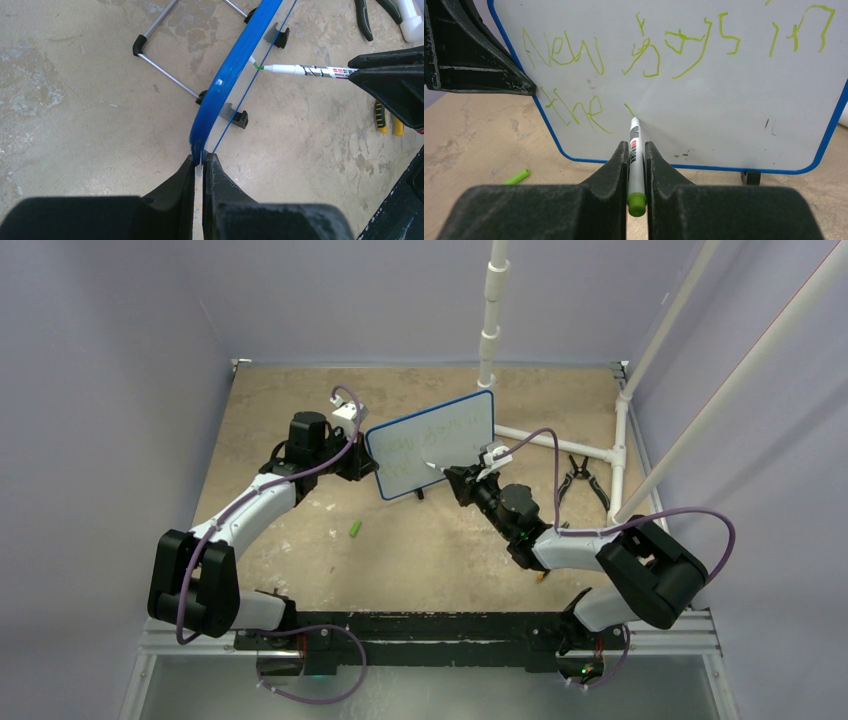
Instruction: Write a sentence on the whiteboard
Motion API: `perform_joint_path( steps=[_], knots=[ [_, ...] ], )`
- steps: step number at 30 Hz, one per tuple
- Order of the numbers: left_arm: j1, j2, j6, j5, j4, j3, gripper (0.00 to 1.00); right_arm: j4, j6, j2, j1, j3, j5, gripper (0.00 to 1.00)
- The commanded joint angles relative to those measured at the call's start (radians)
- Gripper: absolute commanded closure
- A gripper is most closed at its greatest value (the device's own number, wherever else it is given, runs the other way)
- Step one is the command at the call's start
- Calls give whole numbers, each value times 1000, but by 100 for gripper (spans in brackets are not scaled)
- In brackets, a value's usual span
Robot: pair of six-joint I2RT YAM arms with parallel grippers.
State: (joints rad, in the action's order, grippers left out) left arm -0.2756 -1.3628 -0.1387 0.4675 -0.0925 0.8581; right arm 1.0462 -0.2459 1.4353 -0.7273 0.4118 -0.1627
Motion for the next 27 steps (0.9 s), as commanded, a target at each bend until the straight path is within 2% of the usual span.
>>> perform_joint_path(
  steps=[1, 27],
  knots=[
    [-2, 27, -7, 18, 25, 28, 100, -24, -12, 9, 5, 2, -39, 100],
    [-2, 27, -6, 17, 24, 28, 100, 55, -19, -32, 5, 19, -48, 100]
  ],
)
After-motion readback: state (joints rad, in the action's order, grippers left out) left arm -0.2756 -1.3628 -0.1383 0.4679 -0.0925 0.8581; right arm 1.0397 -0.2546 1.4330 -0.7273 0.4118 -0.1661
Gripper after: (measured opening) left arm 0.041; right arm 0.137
